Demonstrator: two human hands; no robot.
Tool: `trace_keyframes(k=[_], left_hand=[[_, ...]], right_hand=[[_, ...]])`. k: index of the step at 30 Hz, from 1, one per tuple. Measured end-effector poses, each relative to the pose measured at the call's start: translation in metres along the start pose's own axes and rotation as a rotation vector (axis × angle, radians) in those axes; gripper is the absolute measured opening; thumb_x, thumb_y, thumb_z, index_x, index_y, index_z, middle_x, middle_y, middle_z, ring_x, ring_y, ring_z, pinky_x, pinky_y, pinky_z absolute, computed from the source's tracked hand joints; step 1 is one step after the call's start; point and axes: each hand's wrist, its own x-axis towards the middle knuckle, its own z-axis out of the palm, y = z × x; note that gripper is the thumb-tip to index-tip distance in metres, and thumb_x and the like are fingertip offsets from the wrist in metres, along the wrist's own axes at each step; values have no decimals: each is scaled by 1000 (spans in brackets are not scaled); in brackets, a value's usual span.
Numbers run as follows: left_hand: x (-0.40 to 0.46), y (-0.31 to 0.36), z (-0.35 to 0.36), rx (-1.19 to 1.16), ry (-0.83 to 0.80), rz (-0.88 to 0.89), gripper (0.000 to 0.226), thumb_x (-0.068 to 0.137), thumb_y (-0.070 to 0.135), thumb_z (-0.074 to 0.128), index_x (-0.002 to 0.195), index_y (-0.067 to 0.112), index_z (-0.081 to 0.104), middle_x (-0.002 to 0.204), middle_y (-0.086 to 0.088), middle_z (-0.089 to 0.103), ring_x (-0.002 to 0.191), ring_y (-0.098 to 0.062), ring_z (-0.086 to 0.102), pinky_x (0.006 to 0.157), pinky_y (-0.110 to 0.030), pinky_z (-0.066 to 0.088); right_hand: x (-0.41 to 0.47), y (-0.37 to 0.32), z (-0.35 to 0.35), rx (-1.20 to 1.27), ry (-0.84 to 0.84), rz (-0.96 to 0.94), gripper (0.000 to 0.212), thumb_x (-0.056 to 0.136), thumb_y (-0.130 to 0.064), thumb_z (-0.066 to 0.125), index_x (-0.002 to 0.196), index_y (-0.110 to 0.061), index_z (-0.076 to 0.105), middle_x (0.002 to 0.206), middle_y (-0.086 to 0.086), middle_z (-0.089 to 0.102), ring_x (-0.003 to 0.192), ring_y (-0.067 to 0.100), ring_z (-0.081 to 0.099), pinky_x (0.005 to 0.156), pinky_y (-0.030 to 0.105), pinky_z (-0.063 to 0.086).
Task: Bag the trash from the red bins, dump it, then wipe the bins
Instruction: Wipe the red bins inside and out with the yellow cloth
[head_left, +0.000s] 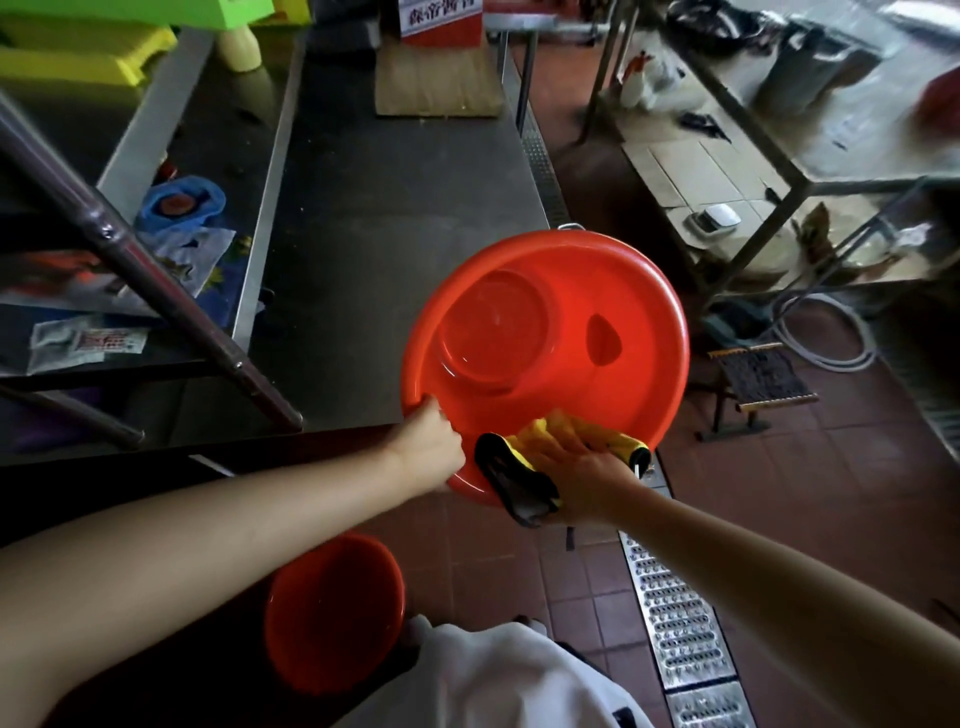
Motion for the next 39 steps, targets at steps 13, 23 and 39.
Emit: trace_keyframes(k=[13,23,39], left_hand=[[-5,-41,-30,130,-253,-108,79,87,68,51,141,10,49,142,-22,49,138,-51,31,110,-74,4],[39,49,1,-395,39,-259,82,90,67,46,135,-2,50,131,-31,56,124,-49,50,108,-61,30],[6,66,7,-285,65,-138,78,95,65,36,109,-7,64,119,-41,57,117,-57,51,105,-61,34]], right_hand=[[-5,7,-35,-356,222,-35,77,51,-43,87,124,-25,71,117,-4,72,114,40,65,82,49,56],[4,6,-22,-139,50,12,95,79,-79,40,158,-33,16,163,-2,28,150,38,21,113,55,24],[48,6,-14,-90,-82,224,75,93,-73,19,158,-36,17,167,3,11,151,43,-13,115,65,-15]])
